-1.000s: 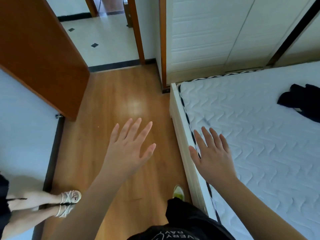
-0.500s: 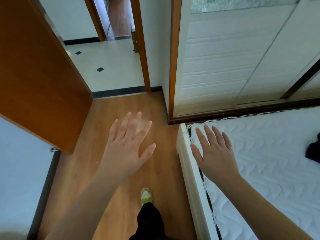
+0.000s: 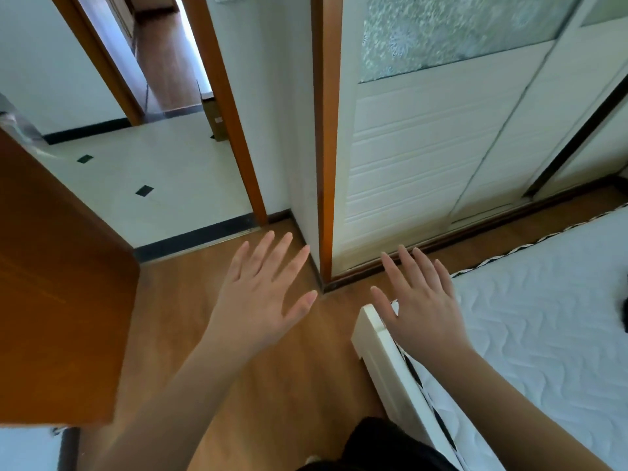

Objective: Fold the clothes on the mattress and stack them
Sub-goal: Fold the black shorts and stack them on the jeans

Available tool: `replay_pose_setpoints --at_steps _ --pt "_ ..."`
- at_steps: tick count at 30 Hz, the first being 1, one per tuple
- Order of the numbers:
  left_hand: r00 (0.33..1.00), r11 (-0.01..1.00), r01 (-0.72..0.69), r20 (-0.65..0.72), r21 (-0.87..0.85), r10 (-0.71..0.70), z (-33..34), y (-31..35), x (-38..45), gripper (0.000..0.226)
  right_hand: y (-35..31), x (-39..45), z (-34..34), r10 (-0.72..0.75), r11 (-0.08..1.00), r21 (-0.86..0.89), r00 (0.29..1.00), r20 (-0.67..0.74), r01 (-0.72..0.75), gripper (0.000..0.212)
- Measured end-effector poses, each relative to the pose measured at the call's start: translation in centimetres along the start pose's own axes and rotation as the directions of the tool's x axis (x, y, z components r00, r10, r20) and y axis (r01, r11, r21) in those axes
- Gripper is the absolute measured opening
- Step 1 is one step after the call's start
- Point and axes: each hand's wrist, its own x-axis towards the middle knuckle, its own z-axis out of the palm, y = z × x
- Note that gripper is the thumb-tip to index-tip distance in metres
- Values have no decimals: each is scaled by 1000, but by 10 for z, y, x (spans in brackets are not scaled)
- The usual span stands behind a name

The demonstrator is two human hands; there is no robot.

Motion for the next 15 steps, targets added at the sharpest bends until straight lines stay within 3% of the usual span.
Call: replay_pose_setpoints --at_steps 7,15 --pt "985 985 -171 -2 19 171 16 -13 130 70 20 89 7 126 992 23 992 1 -126 78" --pt "923 922 -384 0 56 384 16 6 282 70 84 193 22 304 951 59 953 -2 -304 76"
